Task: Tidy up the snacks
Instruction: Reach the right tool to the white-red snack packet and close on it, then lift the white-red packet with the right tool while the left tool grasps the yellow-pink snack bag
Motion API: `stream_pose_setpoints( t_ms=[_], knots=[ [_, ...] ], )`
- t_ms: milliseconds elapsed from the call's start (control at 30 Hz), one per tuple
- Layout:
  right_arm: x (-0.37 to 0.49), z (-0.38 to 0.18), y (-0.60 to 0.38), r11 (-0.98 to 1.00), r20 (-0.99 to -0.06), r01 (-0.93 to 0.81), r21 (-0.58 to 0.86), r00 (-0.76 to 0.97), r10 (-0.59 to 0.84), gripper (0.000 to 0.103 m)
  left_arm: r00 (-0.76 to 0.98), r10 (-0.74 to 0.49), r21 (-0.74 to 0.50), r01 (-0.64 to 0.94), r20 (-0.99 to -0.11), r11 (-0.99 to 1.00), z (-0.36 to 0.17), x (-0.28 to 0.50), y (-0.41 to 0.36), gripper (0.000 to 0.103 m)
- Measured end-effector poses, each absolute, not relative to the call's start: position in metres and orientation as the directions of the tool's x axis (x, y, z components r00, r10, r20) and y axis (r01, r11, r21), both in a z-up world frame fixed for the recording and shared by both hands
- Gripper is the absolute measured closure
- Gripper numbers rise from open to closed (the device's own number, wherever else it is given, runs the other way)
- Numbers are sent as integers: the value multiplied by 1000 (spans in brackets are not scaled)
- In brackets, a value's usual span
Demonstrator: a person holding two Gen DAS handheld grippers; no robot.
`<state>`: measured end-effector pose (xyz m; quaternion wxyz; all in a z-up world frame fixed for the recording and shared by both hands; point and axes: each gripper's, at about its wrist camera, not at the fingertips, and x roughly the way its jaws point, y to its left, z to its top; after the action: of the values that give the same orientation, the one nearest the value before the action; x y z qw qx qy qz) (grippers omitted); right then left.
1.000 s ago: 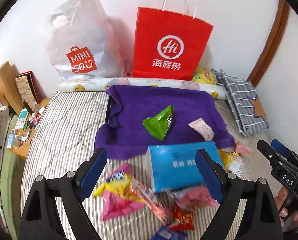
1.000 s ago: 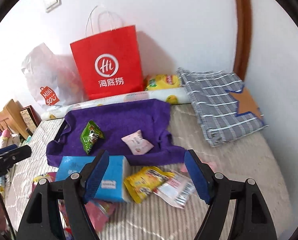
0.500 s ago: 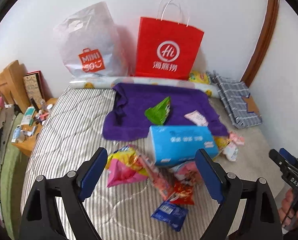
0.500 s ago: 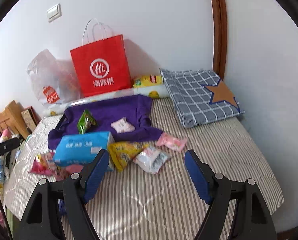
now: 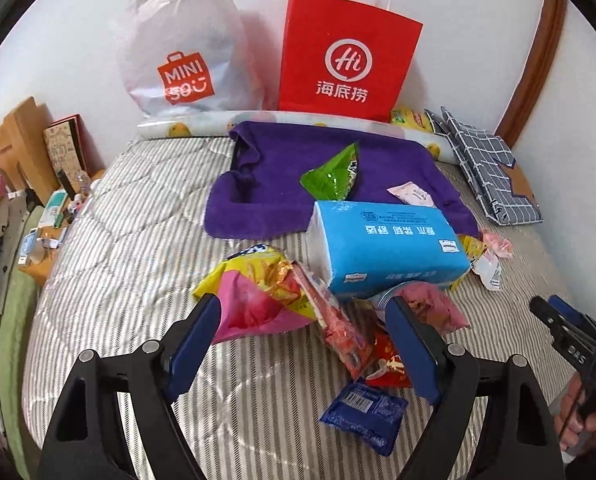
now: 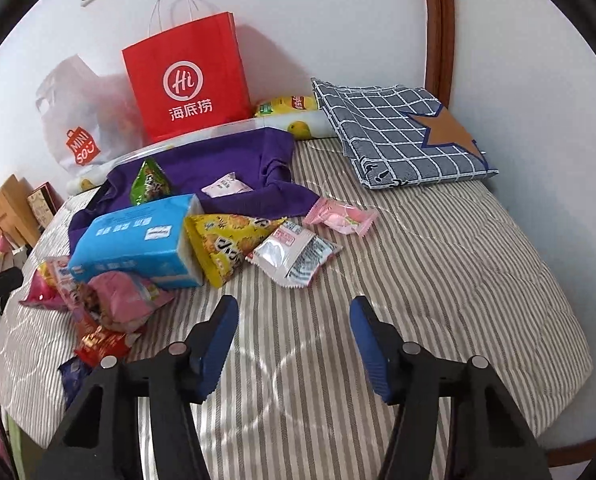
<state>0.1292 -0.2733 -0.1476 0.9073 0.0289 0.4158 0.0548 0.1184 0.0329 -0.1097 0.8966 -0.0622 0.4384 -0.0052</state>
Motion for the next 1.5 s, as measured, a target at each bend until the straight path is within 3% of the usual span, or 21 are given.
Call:
stream_pose_setpoints(
  t_ms=[600,1133,1267,1500],
  knots=[
    [218,-193,-272,994,-795,-44,105,596,110,47,572,-69,-105,-31,-818,994,-128,161,28,18],
    [228,-207,-256,993,-804,-97,67,584,111,43,557,-88,-109,-5,-826,994,-130,166,25,18],
    [221,-204,-257,991,-812,-122,59,572,119,59,556,-93,-116,-8,-826,993,-130,162,27,18],
    [194,-198,-259,980,-826,-174,98,535,178,62,566,-108,-141,-15,-817,990,-125,151,33,19]
  ],
)
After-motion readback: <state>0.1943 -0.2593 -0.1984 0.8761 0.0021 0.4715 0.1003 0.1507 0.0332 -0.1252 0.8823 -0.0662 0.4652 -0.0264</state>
